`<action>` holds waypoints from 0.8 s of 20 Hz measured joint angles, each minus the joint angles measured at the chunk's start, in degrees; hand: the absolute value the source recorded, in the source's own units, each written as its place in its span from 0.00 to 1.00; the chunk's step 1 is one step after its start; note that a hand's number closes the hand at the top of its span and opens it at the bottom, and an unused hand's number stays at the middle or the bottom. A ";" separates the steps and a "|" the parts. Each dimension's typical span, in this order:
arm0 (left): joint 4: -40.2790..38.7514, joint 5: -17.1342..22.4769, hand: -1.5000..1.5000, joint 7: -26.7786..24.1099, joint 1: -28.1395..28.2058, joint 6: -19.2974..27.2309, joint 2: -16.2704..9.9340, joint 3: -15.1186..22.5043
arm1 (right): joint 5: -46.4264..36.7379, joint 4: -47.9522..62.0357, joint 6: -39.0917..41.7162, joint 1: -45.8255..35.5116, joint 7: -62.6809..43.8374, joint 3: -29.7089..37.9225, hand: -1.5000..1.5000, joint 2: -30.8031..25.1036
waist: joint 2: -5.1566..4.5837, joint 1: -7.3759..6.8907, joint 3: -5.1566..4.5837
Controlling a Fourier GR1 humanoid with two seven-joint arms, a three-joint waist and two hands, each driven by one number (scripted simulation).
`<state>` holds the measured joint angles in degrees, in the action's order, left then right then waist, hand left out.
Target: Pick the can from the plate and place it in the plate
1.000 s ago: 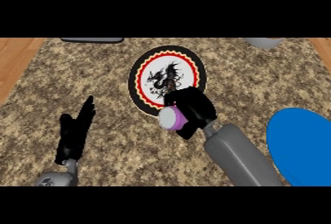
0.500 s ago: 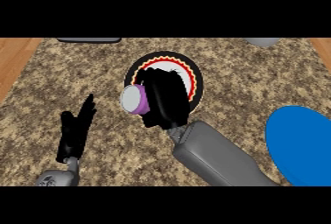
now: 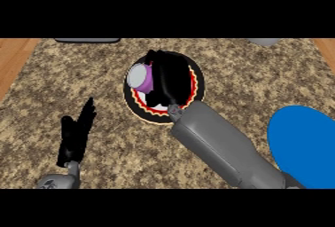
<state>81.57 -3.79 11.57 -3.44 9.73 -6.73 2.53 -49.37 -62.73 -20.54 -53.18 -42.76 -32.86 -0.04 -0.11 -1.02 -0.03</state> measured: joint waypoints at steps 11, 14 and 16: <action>2.02 0.24 0.50 1.28 0.45 -1.30 -0.68 -0.76 | 6.47 18.47 0.59 -0.92 12.47 6.28 1.00 -0.33 | -0.23 -0.17 0.03; 2.42 0.45 0.50 1.49 0.35 -1.61 -0.72 -0.90 | 9.67 22.72 4.15 -1.32 16.97 9.10 1.00 -0.41 | -0.28 -0.30 0.04; 2.83 0.02 0.50 2.32 0.07 -1.32 -0.25 -0.31 | 10.97 25.94 7.47 -1.96 18.65 10.18 0.00 -0.46 | -0.32 -0.36 0.05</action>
<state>84.40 -3.78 13.89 -3.37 8.41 -6.99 2.22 -38.40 -36.78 -13.07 -55.15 -24.11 -22.68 -0.50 -0.42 -1.38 0.02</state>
